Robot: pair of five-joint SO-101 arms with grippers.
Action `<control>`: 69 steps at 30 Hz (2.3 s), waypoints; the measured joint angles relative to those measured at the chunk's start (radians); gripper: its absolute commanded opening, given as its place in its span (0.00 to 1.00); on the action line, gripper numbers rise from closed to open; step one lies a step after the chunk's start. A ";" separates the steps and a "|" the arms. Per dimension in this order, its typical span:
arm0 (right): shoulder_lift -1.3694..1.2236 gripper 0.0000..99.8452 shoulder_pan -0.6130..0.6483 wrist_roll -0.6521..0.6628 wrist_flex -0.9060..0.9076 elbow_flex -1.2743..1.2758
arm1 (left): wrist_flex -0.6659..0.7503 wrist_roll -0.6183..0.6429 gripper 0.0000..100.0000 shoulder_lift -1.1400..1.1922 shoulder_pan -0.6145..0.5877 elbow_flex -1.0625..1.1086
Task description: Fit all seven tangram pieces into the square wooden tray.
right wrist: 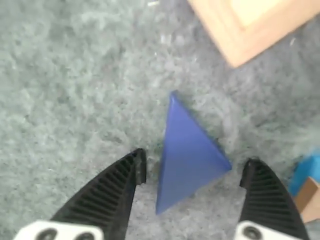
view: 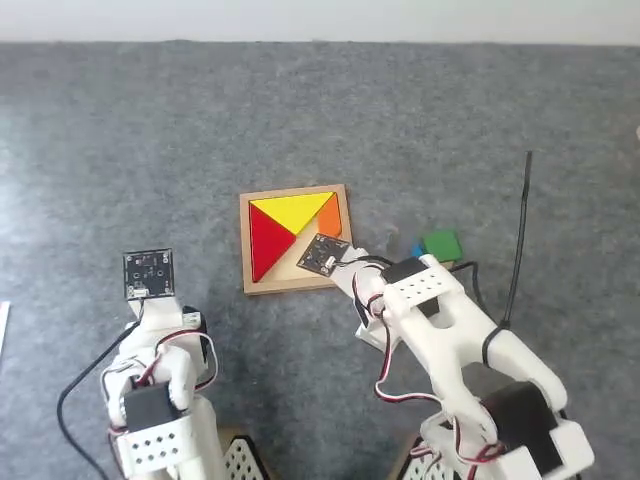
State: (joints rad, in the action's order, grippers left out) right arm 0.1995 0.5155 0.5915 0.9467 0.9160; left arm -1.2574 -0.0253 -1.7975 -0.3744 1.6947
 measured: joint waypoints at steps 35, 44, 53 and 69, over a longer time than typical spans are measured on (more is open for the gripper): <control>0.101 0.14 -0.006 -0.270 0.212 -0.236 | 0.000 0.000 0.08 0.000 0.000 0.000; 0.041 0.14 0.087 -0.316 0.460 -0.591 | 0.000 0.000 0.08 0.000 0.000 0.000; -0.104 0.14 0.176 -0.450 0.517 -0.784 | 0.000 0.000 0.08 0.000 0.000 0.000; -0.457 0.14 0.117 -1.204 0.175 -0.812 | 0.000 0.000 0.08 0.000 0.000 0.000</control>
State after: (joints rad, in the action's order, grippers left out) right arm -0.2578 0.6322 -0.6130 1.1216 0.1043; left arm -1.2574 -0.0253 -1.7975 -0.3744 1.6947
